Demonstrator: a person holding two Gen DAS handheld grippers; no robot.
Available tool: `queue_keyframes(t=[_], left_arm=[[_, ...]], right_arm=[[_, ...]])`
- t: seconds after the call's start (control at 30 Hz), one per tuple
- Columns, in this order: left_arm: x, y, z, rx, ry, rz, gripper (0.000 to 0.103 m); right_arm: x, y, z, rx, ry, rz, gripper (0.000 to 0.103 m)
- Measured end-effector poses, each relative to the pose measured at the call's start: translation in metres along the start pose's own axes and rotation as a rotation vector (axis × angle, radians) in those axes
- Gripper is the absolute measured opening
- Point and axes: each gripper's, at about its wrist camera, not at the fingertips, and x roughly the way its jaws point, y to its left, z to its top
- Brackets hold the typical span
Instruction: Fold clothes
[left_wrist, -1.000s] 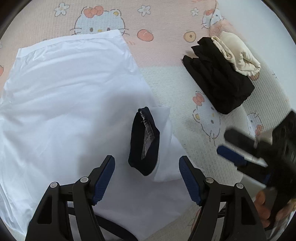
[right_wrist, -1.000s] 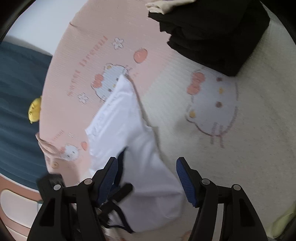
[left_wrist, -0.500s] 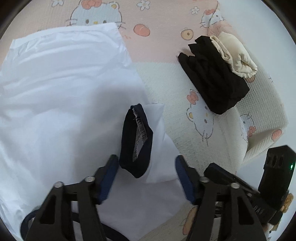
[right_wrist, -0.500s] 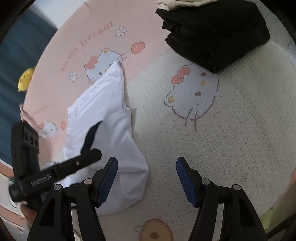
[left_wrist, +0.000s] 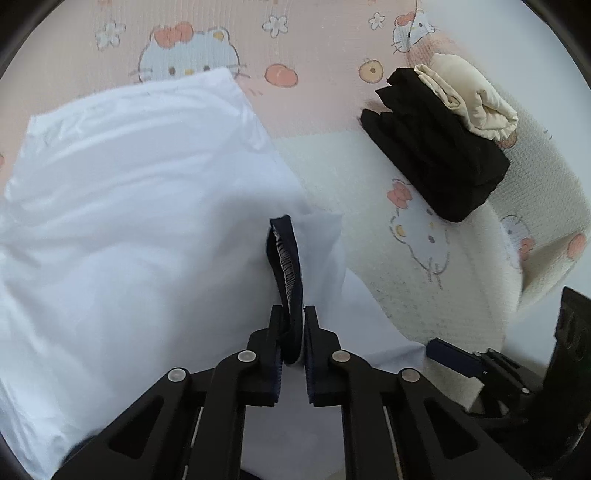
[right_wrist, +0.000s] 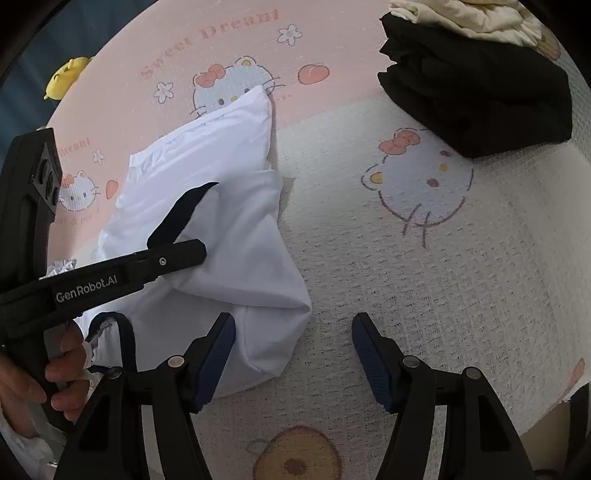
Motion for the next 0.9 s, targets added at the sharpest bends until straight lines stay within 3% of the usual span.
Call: queue_keyframes(t=[0.13, 0.47, 0.63, 0.83, 0.9], left_arm=[[-0.006, 0.010, 0.005, -0.012, -0.009, 0.026, 0.007], [-0.013, 0.030, 0.008, -0.047, -0.023, 0.026, 0.007], [-0.004, 0.035, 0.005, -0.011, 0.017, 0.094, 0.007], [0.003, 0.043, 0.001, -0.032, 0.040, 0.095, 0.008], [0.002, 0.048, 0.004, -0.087, 0.049, 0.058, 0.008]], right_arm=[[0.000, 0.004, -0.001, -0.018, 0.010, -0.028, 0.056], [0.004, 0.033, -0.016, -0.171, 0.056, -0.101, 0.012], [0.006, 0.038, -0.021, -0.218, 0.091, -0.134, 0.009], [0.006, 0.035, -0.022, -0.202, 0.110, -0.100, 0.010], [0.006, 0.033, -0.021, -0.186, 0.118, -0.075, 0.020]])
